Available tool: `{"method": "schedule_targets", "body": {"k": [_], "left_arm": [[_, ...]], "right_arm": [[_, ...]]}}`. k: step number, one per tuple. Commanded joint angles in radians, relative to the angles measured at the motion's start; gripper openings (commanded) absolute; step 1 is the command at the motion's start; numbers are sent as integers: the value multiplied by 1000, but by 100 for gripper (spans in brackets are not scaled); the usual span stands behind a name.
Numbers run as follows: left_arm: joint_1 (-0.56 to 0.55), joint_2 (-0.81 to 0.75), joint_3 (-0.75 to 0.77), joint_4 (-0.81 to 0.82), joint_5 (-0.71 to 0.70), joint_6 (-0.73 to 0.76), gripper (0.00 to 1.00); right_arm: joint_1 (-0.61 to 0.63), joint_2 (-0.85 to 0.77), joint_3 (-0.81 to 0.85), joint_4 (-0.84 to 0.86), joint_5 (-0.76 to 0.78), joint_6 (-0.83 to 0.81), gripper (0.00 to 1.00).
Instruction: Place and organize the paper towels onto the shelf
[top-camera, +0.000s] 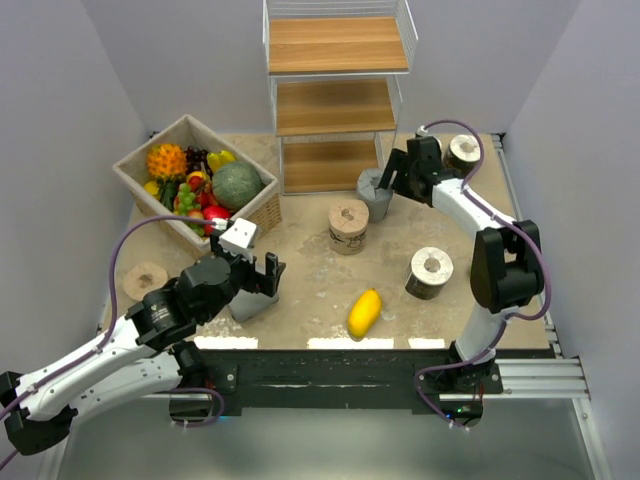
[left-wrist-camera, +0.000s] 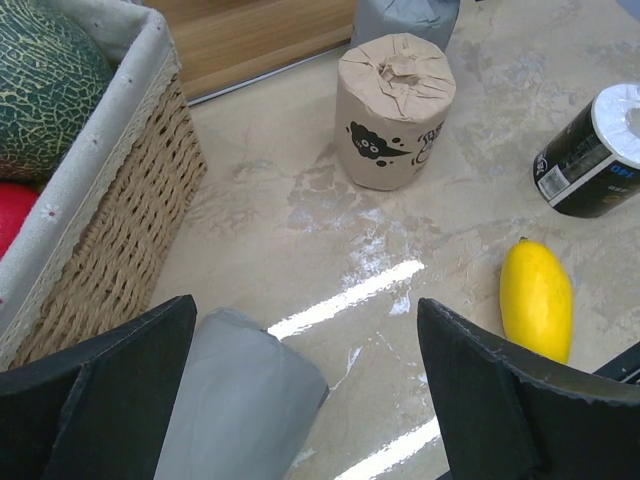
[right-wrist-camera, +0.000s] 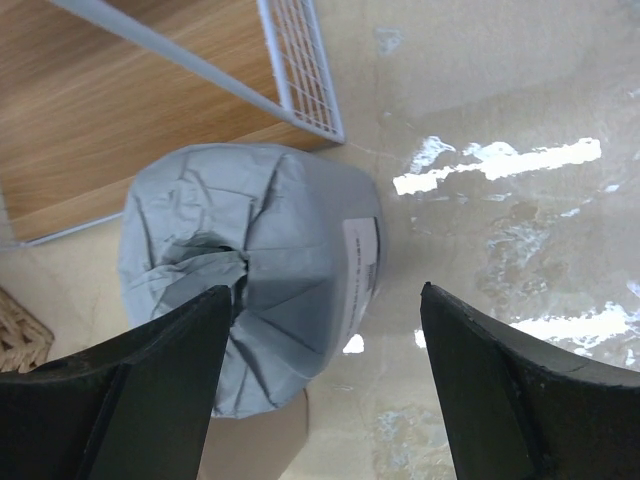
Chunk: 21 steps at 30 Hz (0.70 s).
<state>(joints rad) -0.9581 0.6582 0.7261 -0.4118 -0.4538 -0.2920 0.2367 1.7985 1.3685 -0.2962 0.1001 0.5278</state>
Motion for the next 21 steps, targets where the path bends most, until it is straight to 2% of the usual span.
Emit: {"method": "schedule_targets", "body": {"k": [1,7,11,17,21], "left_arm": [[-5,-6,3,30,-16,10,97],[-5,0,3,28,-14,11,97],[-5,-5,3,30,-16,11,97],[-5,-22,4,25,-23,10,96],[-5,-42,1,31,-26,11,96]], "right_arm": [[-2,4,35,3,50,29,80],[0,1,35,14,30,18,80],[4,-21,98,-67,58,-9,79],[62,-45,176,-119,118,-66,79],[118,-41,188,-81,102,-112,79]]}}
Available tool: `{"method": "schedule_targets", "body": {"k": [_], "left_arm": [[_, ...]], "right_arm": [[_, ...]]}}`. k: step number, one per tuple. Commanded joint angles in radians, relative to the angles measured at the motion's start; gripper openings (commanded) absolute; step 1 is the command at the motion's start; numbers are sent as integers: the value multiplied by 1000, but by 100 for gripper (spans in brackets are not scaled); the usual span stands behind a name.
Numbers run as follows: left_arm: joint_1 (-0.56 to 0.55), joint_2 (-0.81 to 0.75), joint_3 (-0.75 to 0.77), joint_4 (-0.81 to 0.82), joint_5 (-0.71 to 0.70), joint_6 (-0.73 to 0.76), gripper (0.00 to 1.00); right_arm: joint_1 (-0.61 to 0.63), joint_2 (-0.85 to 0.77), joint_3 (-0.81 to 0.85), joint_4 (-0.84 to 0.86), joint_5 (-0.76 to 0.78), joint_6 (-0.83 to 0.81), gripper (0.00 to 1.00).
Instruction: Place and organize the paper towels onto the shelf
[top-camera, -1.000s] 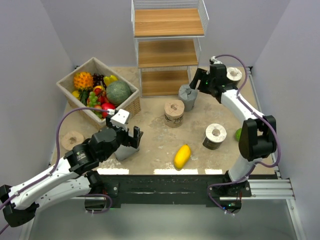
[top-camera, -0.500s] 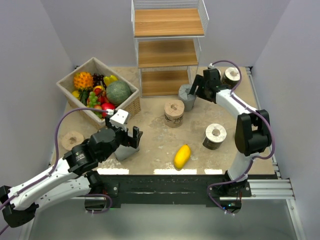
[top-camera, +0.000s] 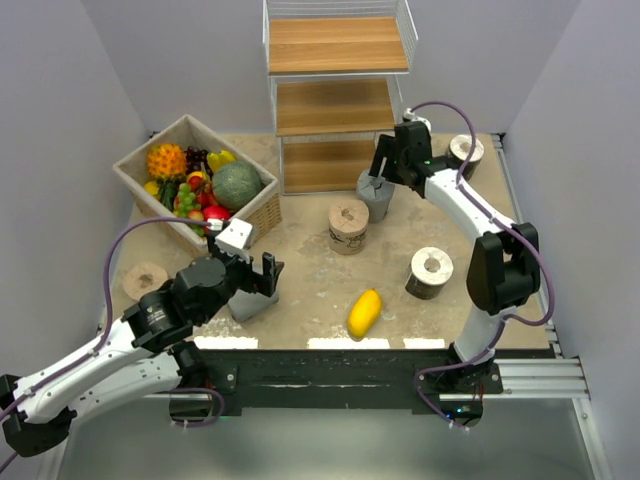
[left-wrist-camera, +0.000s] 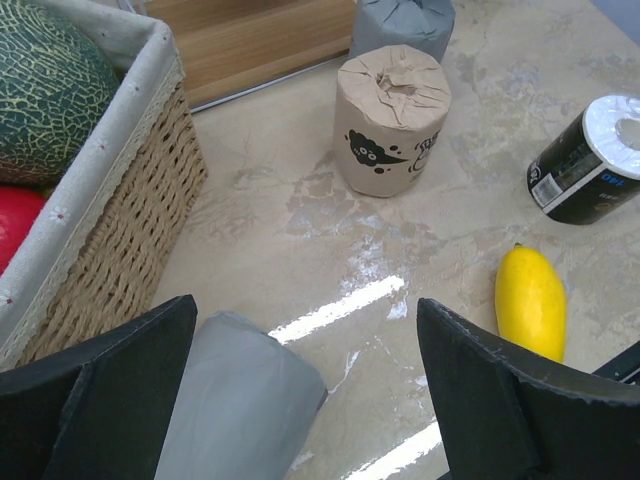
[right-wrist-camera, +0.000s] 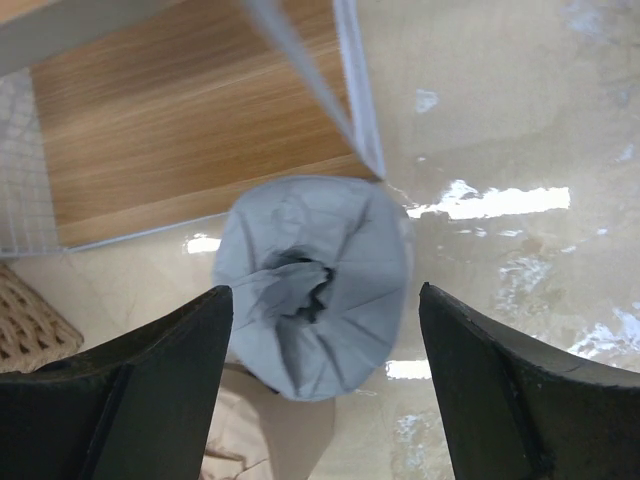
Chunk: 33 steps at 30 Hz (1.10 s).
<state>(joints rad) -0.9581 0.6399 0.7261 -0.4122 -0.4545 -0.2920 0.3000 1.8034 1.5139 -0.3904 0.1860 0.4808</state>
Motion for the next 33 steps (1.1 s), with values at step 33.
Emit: {"method": "schedule_targets", "body": {"k": [33], "left_arm": [[-5,-62,-1,33,-18,13,96]], "right_arm": [[165,191,147,-28,142,-166,67]]}}
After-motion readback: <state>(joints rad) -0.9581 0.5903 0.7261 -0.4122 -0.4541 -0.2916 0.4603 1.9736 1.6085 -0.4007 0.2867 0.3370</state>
